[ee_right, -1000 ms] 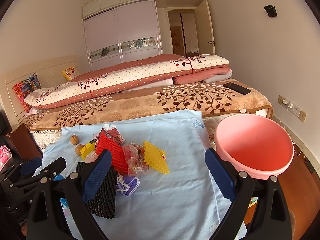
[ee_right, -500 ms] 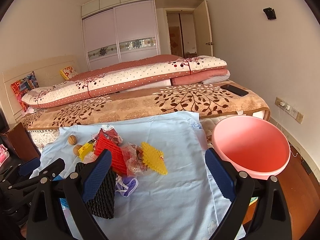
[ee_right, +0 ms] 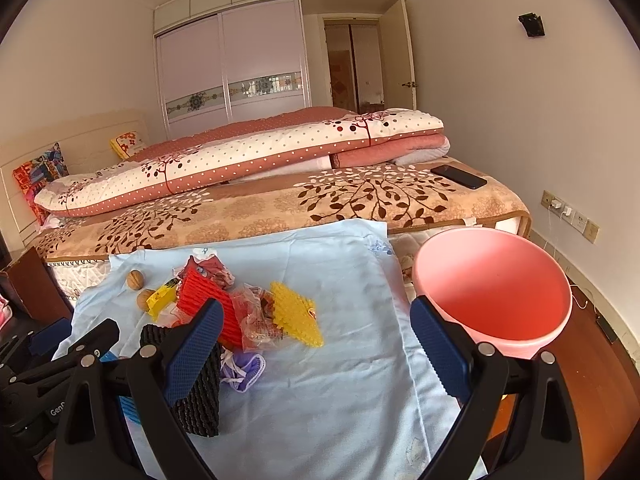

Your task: Collect trash

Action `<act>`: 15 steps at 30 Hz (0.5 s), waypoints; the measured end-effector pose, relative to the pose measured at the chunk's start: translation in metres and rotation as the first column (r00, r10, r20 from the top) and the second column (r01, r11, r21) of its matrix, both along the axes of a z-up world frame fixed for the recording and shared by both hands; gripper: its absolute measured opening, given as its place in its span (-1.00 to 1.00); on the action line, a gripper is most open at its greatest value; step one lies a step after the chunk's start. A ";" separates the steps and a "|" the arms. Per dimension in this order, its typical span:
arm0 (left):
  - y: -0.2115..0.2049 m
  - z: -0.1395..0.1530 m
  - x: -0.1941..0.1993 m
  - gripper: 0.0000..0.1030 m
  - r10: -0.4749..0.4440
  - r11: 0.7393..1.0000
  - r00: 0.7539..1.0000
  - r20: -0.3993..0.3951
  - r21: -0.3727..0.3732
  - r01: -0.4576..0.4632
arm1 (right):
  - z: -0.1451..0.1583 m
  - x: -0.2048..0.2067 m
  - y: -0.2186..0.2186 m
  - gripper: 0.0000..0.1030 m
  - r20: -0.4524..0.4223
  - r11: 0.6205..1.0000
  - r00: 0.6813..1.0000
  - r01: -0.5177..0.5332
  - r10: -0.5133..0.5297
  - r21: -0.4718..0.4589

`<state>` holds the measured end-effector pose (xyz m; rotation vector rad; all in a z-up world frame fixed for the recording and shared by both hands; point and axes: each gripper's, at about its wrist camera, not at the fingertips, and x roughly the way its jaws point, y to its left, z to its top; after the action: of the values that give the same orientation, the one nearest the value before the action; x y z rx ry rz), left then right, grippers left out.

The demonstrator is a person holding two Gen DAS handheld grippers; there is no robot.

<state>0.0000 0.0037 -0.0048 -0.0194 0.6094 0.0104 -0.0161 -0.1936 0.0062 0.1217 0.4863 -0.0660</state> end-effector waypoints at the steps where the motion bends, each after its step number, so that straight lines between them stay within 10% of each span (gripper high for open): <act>1: 0.000 0.000 0.000 0.45 -0.001 1.000 1.000 0.000 0.001 0.001 | 0.000 0.000 -0.001 0.81 -0.002 1.000 1.000 0.003 -0.003 -0.001; 15: -0.009 0.001 -0.005 0.45 -0.020 1.000 1.000 -0.001 0.012 0.020 | -0.005 0.002 -0.015 0.81 -0.033 0.998 0.998 0.059 -0.058 0.027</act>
<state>-0.0051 -0.0051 -0.0034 -0.0016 0.6102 -0.0050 -0.0144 -0.2085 0.0013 0.1630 0.5160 -0.1190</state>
